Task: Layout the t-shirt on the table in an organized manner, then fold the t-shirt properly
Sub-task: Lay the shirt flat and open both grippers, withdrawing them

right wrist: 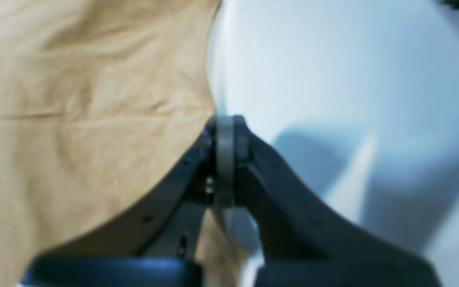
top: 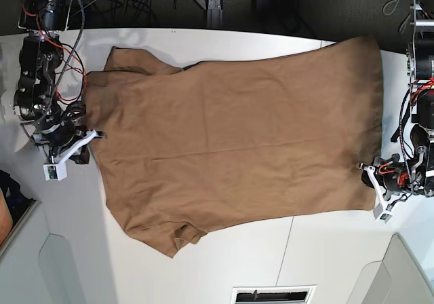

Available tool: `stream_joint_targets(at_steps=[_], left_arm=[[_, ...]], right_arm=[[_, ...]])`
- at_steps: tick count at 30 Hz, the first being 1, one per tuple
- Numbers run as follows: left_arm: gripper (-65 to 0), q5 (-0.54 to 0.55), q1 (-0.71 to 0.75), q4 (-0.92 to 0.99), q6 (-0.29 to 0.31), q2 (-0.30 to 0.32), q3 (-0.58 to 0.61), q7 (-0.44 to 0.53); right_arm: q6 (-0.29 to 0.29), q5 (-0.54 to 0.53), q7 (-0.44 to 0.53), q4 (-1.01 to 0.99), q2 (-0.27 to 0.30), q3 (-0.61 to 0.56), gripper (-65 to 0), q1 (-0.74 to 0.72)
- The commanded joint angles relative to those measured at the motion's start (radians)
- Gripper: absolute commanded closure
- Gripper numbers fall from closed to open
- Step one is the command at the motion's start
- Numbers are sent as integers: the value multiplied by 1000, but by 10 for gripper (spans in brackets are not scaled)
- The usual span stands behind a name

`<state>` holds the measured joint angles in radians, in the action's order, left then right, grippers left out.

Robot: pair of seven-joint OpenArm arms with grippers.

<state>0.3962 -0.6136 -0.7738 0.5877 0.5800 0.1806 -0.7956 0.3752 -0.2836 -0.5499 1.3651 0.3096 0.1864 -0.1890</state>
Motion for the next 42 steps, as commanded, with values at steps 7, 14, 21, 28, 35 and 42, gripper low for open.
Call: stream_joint_targets(at_steps=[7, 14, 21, 28, 35, 42], left_arm=[[-176, 13, -34, -12, -27, 21, -4, -27], [-175, 114, 23, -12, -23, 20, -4, -124], [-175, 76, 105, -12, -43, -23, -4, -119], [-175, -23, 83, -12, -72, -57, -4, -37], [-175, -44, 29, -12, -72, -88, -4, -19], [-175, -58, 8, -12, -69, -130, -4, -16]], right_arm=[[25, 1, 39, -126, 3, -109, 0, -105], [24, 68, 45, -130, 5, -111, 0, -90], [24, 67, 31, -130, 18, -109, 0, -82], [25, 55, -32, -130, 34, -107, 0, -76], [24, 33, -33, -127, 40, -93, 0, -17], [25, 13, -30, -117, 40, -20, 0, 43]])
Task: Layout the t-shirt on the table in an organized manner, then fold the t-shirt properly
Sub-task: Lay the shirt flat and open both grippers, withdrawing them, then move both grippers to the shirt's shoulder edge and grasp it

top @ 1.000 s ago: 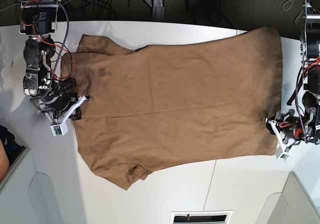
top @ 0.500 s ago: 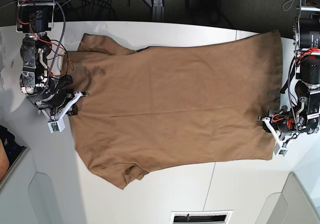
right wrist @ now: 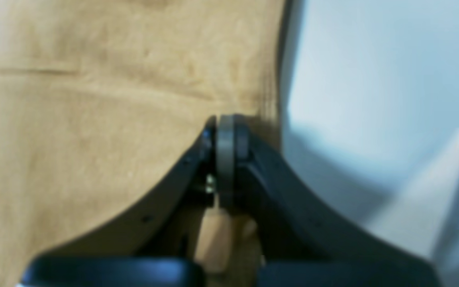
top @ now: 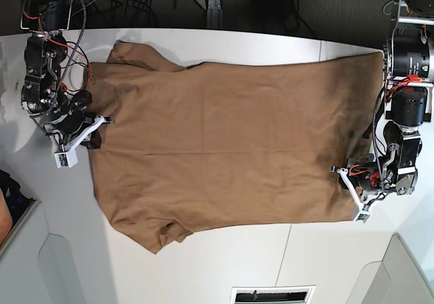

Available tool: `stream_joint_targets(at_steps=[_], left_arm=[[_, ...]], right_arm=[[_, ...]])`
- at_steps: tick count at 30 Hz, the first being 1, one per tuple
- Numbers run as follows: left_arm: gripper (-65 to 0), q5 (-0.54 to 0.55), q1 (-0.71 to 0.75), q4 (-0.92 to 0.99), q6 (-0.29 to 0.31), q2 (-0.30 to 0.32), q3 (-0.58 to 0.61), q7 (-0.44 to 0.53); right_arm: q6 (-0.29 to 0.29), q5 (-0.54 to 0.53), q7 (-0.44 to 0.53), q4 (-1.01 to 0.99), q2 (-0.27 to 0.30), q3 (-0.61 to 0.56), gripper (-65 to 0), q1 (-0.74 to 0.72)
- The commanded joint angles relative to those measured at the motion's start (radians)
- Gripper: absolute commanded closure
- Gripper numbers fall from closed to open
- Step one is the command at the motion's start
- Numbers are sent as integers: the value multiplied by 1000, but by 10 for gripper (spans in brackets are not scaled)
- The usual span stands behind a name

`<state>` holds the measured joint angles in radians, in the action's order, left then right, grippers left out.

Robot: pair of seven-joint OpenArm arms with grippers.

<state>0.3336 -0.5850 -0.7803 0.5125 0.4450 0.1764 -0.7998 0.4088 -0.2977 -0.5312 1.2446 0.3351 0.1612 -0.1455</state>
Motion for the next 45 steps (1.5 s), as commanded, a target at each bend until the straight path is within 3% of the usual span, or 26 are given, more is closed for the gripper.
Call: stream_joint_targets(at_steps=[1, 10, 13, 18, 21, 24, 27, 31, 37, 45], left_arm=[[-175, 4, -21, -6, 7, 3, 0, -11], [-182, 12, -27, -7, 7, 22, 0, -9], [-237, 100, -29, -45, 7, 64, 0, -12], [-242, 220, -29, -173, 8, 140, 0, -82], [-242, 312, -29, -242, 8, 185, 0, -125], [-241, 380, -17, -276, 54, 230, 0, -151], [-241, 477, 16, -277, 102, 278, -1, -187], [-241, 609, 89, -277, 177, 347, -1, -227], [-241, 851, 230, -279, 186, 443, -43, -322], [-241, 934, 445, -335, 186, 495, -234, -373]], right_arm=[[-8, 15, -48, 6, 14, 15, 0, 5], [-8, -18, -32, 32, 14, 33, 0, 8], [-8, -31, -18, 71, 14, 34, 0, 8], [-8, -32, -21, 180, 14, 34, 0, 7], [-11, -37, -74, 261, 14, 34, -9, 4], [-12, -60, -167, 344, 14, 40, -118, 5], [-12, -94, -255, 400, 19, 59, -146, 15], [-11, -152, -267, 435, 43, 97, -146, 87], [1, -229, -282, 491, 50, 216, -146, 262], [61, -360, -304, 565, 50, 394, -152, 474]])
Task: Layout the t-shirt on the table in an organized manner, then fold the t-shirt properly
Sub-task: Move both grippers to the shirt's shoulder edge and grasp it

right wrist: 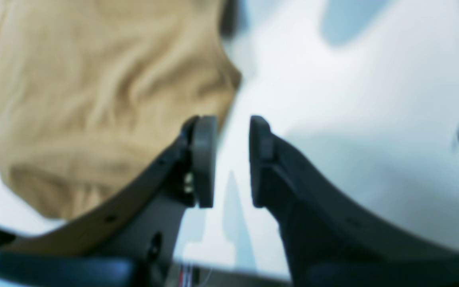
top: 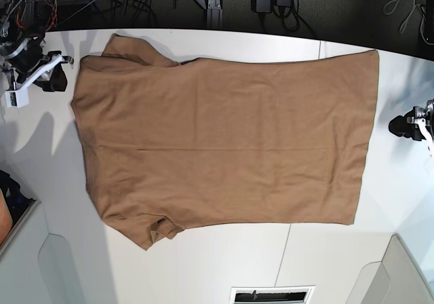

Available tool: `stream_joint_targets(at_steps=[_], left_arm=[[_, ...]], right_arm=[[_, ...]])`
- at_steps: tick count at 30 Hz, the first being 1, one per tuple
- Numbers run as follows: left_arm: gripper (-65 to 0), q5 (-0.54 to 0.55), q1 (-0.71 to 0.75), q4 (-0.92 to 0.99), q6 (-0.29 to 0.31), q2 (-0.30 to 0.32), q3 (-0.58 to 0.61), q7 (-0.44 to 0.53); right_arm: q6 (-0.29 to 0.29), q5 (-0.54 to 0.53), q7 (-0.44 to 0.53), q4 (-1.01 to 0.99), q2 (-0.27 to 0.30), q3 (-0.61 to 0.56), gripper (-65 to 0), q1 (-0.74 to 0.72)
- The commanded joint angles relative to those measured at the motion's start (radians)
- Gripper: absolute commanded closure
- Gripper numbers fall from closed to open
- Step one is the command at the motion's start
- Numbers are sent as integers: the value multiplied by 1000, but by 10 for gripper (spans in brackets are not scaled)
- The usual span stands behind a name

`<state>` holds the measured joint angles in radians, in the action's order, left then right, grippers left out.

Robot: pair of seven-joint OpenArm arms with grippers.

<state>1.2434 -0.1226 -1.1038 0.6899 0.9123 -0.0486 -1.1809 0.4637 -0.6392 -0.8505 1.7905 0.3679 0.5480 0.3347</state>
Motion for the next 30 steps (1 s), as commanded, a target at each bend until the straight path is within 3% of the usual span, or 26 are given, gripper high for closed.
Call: stream_joint_targets(at_steps=[1, 6, 19, 25, 30], left_arm=[[-241, 26, 14, -31, 8, 28, -31, 0], [-241, 31, 189, -137, 8, 26, -102, -5], [-241, -59, 440, -184, 8, -148, -335, 64], [-241, -108, 475, -183, 8, -227, -468, 89], [-242, -137, 475, -183, 8, -251, -479, 100]], right_arm=[[16, -29, 11, 22, 17, 21, -172, 14], [32, -58, 5, 21, 16, 38, -274, 110], [39, -68, 8, 18, -72, 30, -274, 142], [39, -64, 18, -5, -88, 30, -274, 142], [42, -64, 23, -21, -89, 28, -274, 142]])
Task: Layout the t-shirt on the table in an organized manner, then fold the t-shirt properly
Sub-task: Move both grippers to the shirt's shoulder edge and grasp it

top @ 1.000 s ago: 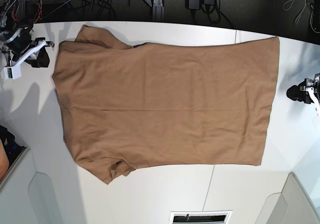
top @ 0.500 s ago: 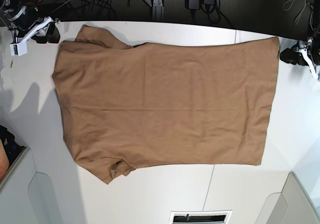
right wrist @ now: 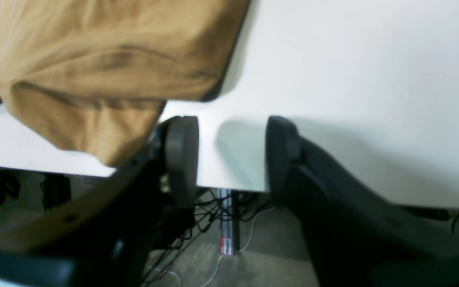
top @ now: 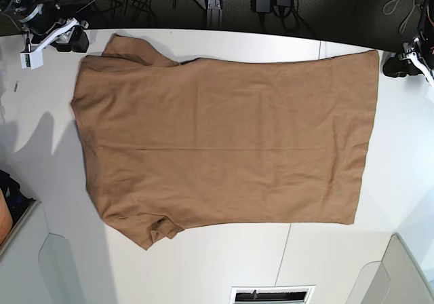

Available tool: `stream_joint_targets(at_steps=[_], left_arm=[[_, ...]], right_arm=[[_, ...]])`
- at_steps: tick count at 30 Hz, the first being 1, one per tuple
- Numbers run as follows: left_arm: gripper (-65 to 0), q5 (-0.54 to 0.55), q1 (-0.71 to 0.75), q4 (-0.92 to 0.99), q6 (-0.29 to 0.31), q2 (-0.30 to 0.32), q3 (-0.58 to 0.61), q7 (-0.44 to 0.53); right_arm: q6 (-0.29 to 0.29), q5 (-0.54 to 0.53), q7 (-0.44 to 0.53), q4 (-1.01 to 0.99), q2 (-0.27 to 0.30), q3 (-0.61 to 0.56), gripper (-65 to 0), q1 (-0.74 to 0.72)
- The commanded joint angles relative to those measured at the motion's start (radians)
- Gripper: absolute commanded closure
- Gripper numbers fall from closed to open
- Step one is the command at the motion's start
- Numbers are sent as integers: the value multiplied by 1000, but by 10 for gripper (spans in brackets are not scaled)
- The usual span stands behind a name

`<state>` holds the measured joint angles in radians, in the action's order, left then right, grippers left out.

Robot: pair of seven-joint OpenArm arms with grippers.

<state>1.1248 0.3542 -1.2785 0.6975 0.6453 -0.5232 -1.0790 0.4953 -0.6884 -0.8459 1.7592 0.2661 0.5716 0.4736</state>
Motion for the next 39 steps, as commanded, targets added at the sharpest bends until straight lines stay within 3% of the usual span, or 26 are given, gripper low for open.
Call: stream_joint_targets(at_steps=[1, 4, 9, 16, 23, 24, 27, 30, 32, 39], left_arm=[[-242, -19, -2, -9, 1, 11, -5, -2], [-244, -10, -1, -9, 1, 0, -5, -3], [-331, 31, -2, -9, 1, 0, -5, -24], [-331, 39, 2, -9, 1, 0, 5, -29], [-328, 37, 1, -9, 1, 0, 26, -28], [-312, 37, 1, -9, 1, 0, 26, -28], [-181, 37, 1, -9, 1, 0, 26, -28], [-77, 37, 1, -9, 1, 0, 26, -27], [0, 24, 0, -9, 1, 0, 26, -24], [0, 8, -5, -36, 1, 14, 11, -27]], right_arm=[[11, -15, 19, 9, 13, 4, -274, 3], [11, -15, 19, 8, 10, 0, -274, 3], [11, -16, 21, 8, -21, -32, -274, 3], [10, 19, 57, 8, -37, -132, -274, -3], [6, 23, 72, 8, -37, -156, -258, -6], [6, 24, 76, 8, -37, -156, -228, -6], [6, 27, 85, 8, -37, -156, -90, -6], [6, 28, 91, 8, -37, -156, 0, -9], [6, 35, 92, 8, -37, -156, 0, -19], [30, 21, 85, 16, -36, -146, 0, -66]])
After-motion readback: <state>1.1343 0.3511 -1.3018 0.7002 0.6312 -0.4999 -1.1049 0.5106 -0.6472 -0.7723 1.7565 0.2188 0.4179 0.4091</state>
